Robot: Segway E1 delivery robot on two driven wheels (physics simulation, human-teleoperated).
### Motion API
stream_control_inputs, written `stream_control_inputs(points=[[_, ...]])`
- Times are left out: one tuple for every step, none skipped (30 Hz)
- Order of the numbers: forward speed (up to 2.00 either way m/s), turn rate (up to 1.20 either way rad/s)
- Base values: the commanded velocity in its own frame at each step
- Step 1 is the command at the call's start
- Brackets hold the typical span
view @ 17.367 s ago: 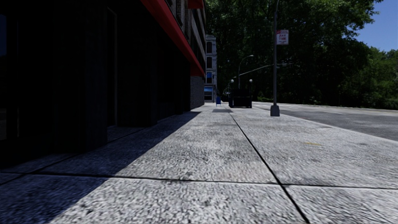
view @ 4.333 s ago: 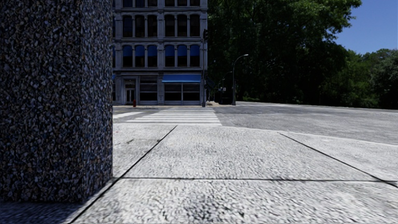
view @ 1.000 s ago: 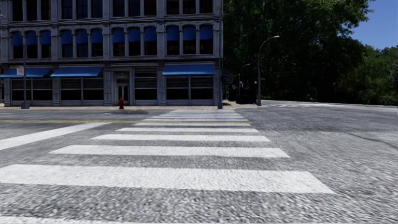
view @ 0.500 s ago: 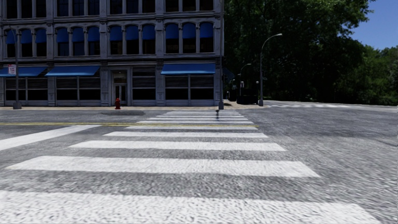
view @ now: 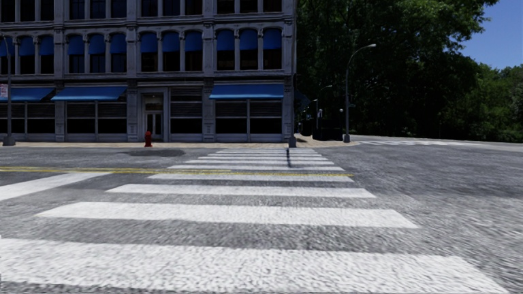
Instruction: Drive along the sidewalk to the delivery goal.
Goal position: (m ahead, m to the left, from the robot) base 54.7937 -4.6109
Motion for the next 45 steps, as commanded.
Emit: stream_control_inputs(points=[[2.00, 0.00], [2.00, 0.00], [2.00, 0.00], [2.00, 0.00], [2.00, 0.00], [2.00, 0.00], [2.00, 0.00], [2.00, 0.00], [2.00, 0.00], [2.00, 0.00], [2.00, 0.00], [2.00, 0.00], [2.00, 0.00], [2.00, 0.00], [2.00, 0.00], [2.00, 0.00], [2.00, 0.00], [2.00, 0.00], [2.00, 0.00], [2.00, 0.00], [2.00, 0.00], [2.00, 0.00], [2.00, 0.00], [2.00, 0.00], [2.00, 0.00], [2.00, 0.00], [2.00, 0.00], [2.00, 0.00], [2.00, 0.00], [2.00, 0.00], [2.00, 0.00], [2.00, 0.00], [2.00, 0.00], [2.00, 0.00], [2.00, 0.00], [2.00, 0.00], [2.00, 0.00], [2.00, 0.00], [2.00, 0.00], [2.00, 0.00], [2.00, 0.00], [2.00, 0.00], [2.00, 0.00], [2.00, 0.00], [2.00, 0.00]])
